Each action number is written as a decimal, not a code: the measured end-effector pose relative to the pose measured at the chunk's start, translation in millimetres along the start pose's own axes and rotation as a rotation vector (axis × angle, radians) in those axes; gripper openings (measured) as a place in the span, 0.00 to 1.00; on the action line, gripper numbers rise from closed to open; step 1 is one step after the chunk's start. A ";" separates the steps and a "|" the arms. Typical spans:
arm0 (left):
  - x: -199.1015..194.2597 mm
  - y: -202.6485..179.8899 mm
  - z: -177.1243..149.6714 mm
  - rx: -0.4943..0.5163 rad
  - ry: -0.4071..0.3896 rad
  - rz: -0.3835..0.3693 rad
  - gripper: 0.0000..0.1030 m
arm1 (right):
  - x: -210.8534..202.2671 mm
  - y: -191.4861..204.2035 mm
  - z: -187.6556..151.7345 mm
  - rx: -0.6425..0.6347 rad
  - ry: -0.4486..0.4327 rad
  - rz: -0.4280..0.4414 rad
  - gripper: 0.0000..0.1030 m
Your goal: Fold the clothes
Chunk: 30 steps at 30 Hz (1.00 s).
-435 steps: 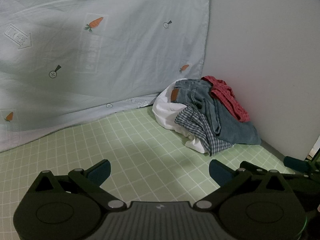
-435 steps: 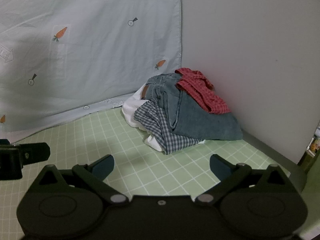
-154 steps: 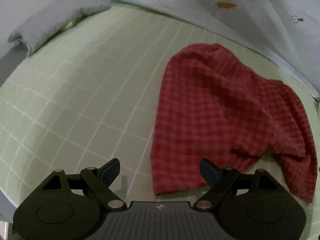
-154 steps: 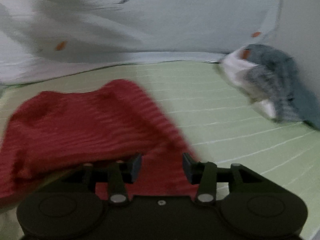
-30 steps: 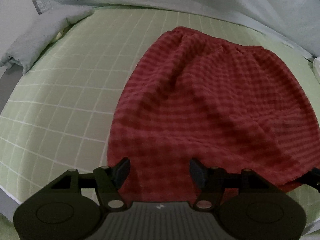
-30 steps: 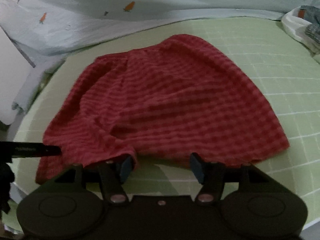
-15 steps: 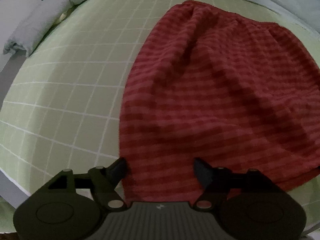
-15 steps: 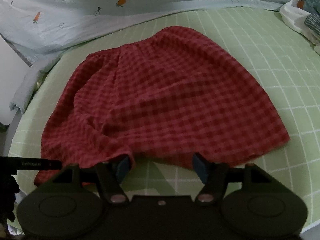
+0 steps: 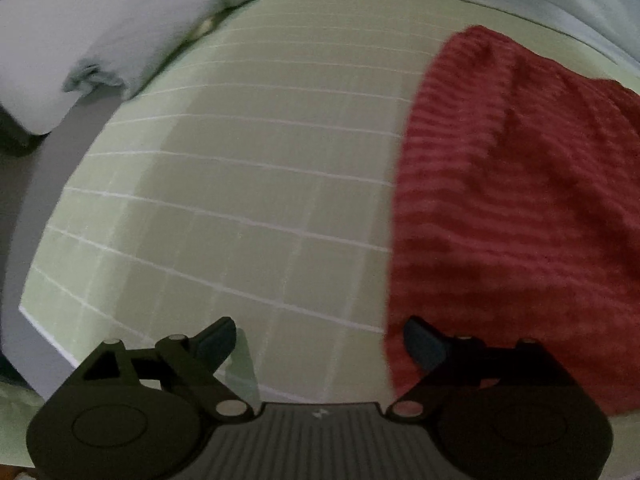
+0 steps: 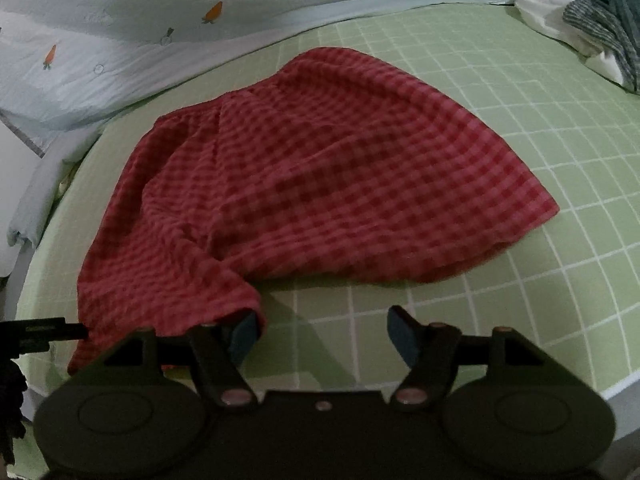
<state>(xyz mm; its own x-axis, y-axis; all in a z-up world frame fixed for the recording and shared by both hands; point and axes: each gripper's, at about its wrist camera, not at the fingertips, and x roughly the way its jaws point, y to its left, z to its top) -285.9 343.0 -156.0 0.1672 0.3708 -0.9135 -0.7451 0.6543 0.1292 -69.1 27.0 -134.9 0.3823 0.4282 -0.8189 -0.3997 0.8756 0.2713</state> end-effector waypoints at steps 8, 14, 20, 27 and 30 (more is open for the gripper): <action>-9.2 2.9 -12.3 -0.077 0.027 -0.083 0.87 | -0.9 9.2 -8.4 0.010 0.010 -0.052 0.72; -13.0 -5.7 -13.4 -0.029 -0.005 -0.188 0.68 | 0.1 19.0 -11.2 -0.004 0.025 -0.057 0.73; -17.3 -26.3 -10.2 0.078 -0.036 -0.165 0.01 | -3.2 18.6 -11.4 -0.004 0.006 -0.052 0.73; -16.3 -6.2 5.3 0.008 -0.079 -0.015 0.02 | -2.8 9.4 -7.7 0.035 -0.012 -0.080 0.73; -20.6 0.8 10.7 -0.040 -0.089 -0.013 0.09 | 3.0 9.4 -4.1 0.007 -0.007 -0.106 0.73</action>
<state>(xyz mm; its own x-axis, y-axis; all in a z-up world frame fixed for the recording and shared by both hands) -283.0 343.0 -133.0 0.2320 0.4208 -0.8770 -0.7677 0.6328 0.1006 -75.1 35.6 -136.9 0.4280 0.3344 -0.8396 -0.3508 0.9177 0.1867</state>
